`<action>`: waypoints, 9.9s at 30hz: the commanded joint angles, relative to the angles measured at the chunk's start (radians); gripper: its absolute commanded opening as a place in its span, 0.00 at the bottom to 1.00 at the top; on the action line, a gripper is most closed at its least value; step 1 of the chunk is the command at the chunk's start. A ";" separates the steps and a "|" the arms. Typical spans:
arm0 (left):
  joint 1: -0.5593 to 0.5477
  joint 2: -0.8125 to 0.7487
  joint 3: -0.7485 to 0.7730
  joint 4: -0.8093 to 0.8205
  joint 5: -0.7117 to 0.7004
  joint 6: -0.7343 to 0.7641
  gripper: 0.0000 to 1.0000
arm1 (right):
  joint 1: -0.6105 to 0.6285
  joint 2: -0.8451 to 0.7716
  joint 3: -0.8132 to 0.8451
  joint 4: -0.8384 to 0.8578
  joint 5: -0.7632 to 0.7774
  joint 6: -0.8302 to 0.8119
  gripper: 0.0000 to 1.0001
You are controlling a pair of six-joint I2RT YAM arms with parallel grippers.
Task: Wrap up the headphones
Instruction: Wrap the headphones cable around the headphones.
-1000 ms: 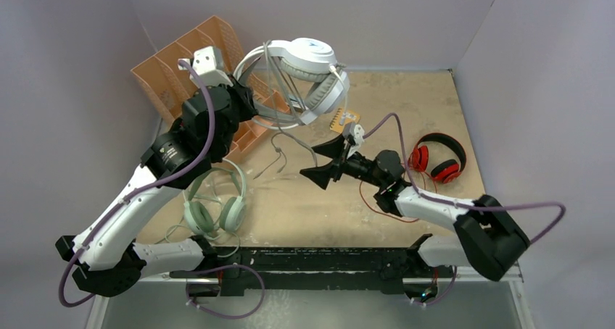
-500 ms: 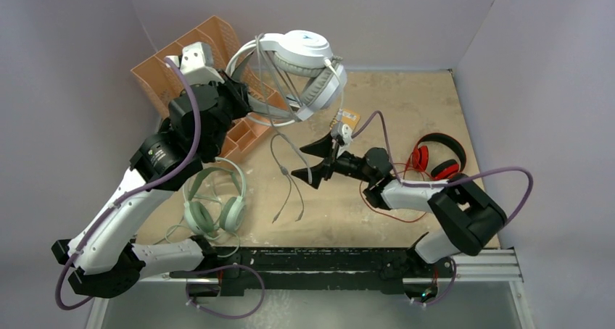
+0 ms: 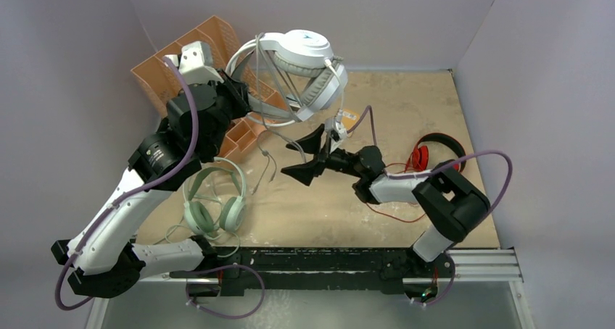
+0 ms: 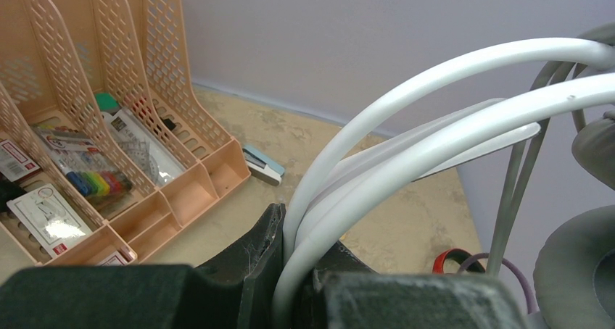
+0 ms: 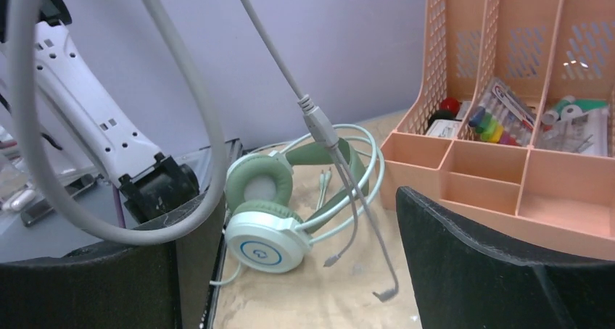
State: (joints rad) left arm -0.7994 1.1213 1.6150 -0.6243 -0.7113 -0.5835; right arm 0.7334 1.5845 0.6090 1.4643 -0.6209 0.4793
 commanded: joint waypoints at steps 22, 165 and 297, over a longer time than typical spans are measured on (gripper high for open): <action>0.001 -0.002 0.094 0.106 -0.017 -0.020 0.00 | 0.076 0.206 0.011 0.194 0.133 0.038 0.00; 0.261 0.258 -0.004 0.179 0.342 -0.241 0.00 | -0.128 -0.512 0.318 -1.322 0.189 0.052 0.00; 0.283 -0.005 -0.311 0.124 0.564 -0.119 0.00 | -0.047 0.124 0.042 -0.670 0.149 1.401 0.17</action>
State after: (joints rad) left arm -0.5190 1.1648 1.2583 -0.6220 -0.2058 -0.6949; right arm 0.6834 1.7138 0.6628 0.7101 -0.5018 1.8679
